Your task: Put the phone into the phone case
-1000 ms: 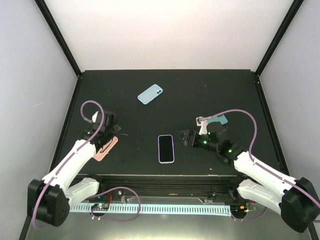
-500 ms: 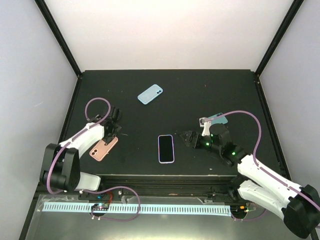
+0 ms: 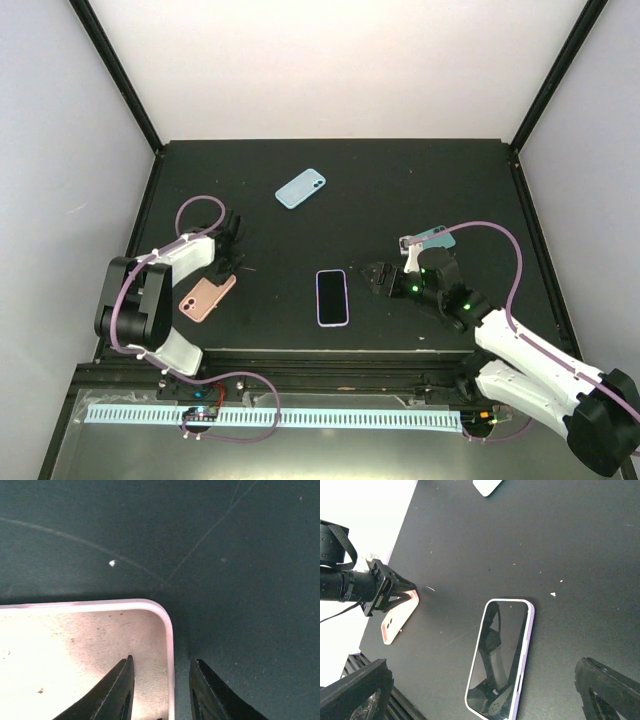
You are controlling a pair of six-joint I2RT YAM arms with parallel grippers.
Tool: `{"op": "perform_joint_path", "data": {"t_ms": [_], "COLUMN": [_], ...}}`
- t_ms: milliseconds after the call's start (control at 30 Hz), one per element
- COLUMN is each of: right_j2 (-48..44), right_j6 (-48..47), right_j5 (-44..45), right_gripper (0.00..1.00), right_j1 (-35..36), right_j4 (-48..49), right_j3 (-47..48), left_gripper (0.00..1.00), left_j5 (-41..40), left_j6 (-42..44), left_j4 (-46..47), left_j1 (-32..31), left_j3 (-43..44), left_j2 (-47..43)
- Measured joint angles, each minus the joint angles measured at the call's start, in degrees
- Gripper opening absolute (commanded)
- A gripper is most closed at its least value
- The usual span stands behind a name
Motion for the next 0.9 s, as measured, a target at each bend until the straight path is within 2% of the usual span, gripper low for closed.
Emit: {"op": "perform_joint_path", "data": {"t_ms": [200, 367, 467, 800, 900], "right_j2": [1.14, 1.86, 1.95, 1.4, 0.24], "right_j6": [0.02, 0.02, 0.02, -0.17, -0.31], "right_j5": [0.0, -0.02, -0.02, 0.76, 1.31], "right_gripper": [1.0, 1.0, 1.0, 1.0, 1.0], "right_j1": [0.0, 0.0, 0.0, 0.0, 0.02], "right_j4": [0.24, 0.46, 0.44, -0.35, -0.7], "right_j3": [0.0, 0.0, 0.0, 0.68, 0.96], "left_gripper": [0.32, 0.15, 0.02, 0.01, 0.02], "left_j5": [0.44, 0.42, 0.7, 5.73, 9.64], "left_j6": [1.22, 1.6, 2.16, 11.32, 14.93], "left_j4": [0.81, 0.83, 0.9, 3.41, 6.14], "left_j1": [0.11, 0.22, 0.22, 0.42, -1.99], "left_j3": [1.49, 2.12, 2.12, 0.76, -0.48], "left_j2": [2.38, 3.39, 3.43, 2.01, 0.42]}}
